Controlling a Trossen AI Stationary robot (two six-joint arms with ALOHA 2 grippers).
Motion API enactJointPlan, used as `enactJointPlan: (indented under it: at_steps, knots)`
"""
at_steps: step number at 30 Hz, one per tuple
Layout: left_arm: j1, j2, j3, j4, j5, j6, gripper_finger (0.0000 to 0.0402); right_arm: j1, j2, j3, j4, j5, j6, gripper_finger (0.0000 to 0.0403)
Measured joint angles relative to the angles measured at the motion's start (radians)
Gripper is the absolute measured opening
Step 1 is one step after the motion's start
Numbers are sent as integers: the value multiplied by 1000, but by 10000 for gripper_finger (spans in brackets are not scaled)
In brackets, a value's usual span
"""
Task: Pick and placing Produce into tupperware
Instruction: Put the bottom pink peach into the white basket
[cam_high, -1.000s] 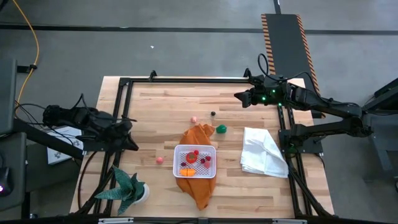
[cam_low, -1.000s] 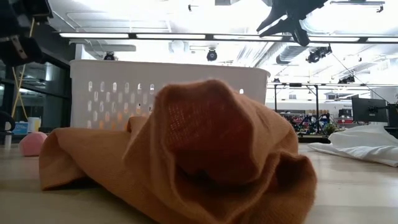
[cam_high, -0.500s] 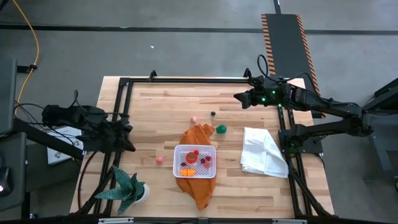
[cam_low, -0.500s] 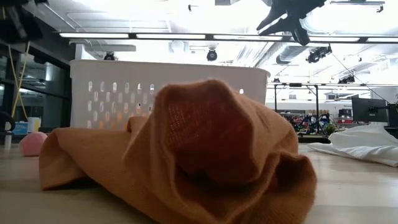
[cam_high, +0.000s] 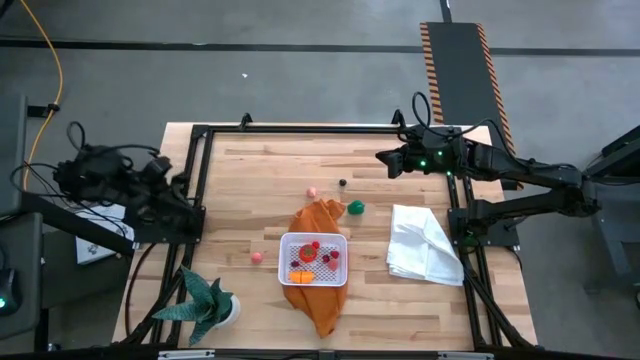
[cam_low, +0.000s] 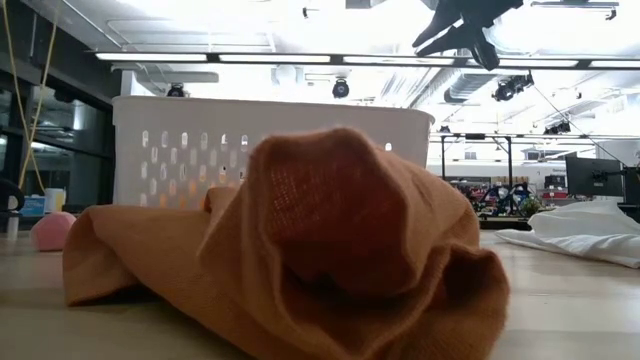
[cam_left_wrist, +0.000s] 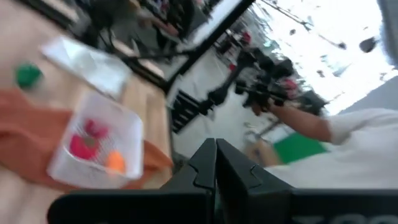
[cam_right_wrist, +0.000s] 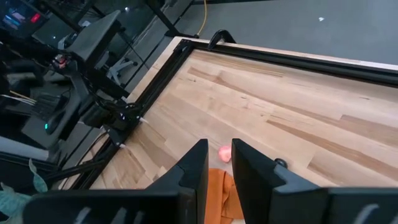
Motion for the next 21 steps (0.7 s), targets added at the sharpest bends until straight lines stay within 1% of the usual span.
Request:
enactJointPlan:
  at_steps: [3, 7, 14, 17, 19, 21]
  knots:
    - [0, 58, 57, 10, -54, 120, 0, 0, 0, 0, 0, 0, -8, 62]
    - [0, 138, 127, 84, -67, 265, 1, 0, 0, 0, -1, 0, -11, 62]
    - [0, 239, 192, 193, -71, 401, 1, 0, 0, 0, -2, 0, -33, 62]
    - [0, 287, 250, 129, -70, 437, 0, 0, 0, 0, -6, 0, -37, 62]
    - [0, 328, 317, 1, -79, 488, 0, 0, 0, 0, -7, 0, -45, 62]
    - [-1, 381, 398, -151, -123, 507, 0, 0, 0, 0, -8, 0, -45, 62]
